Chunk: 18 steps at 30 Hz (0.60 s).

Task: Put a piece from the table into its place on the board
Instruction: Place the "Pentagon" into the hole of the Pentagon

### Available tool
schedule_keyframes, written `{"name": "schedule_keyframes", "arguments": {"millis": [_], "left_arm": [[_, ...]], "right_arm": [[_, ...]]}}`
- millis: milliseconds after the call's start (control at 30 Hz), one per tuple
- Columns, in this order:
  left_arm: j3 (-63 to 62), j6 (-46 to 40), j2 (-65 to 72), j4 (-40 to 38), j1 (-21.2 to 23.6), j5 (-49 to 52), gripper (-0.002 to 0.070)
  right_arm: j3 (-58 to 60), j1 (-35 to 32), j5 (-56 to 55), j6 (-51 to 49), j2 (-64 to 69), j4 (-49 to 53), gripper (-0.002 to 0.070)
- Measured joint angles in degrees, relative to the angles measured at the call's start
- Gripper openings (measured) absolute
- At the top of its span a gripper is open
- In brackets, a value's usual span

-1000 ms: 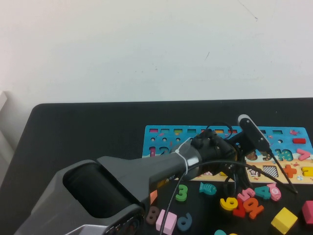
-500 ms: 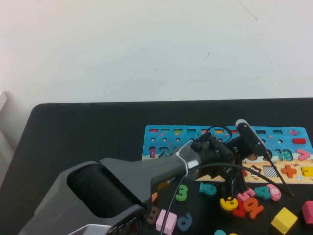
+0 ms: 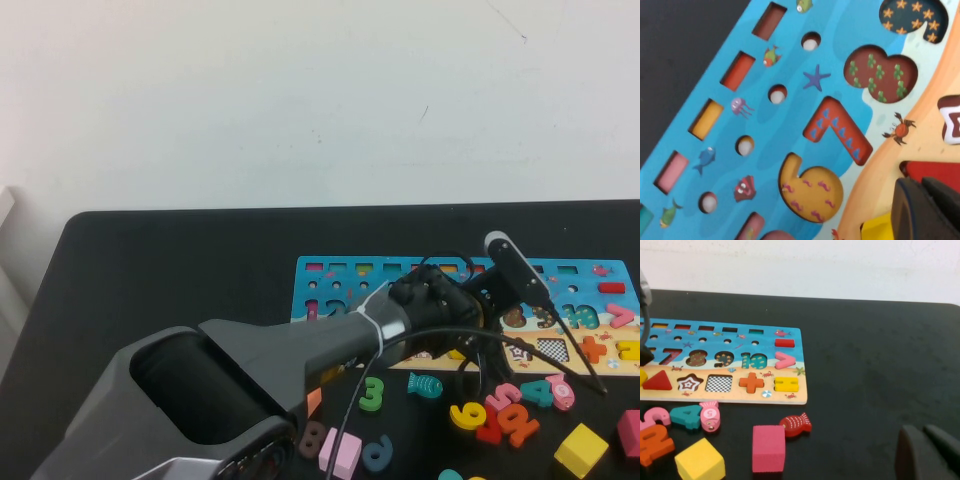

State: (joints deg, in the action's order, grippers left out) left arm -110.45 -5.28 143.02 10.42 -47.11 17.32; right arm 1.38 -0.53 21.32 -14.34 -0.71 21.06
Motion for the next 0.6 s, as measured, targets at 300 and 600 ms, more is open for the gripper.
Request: {"name": "schedule_keyframes", "arguments": {"millis": [300,600], "left_arm": [[0.0,0.8,1.7,-0.3,0.1,1.7,0.0],[0.0,1.0,0.7,1.9,0.6,2.6,0.0]], "right_arm": [[0.0,0.0,0.0,0.0,0.0,0.0,0.0019],[0.0,0.0,0.0,0.0,0.0,0.0,0.0019]]}}
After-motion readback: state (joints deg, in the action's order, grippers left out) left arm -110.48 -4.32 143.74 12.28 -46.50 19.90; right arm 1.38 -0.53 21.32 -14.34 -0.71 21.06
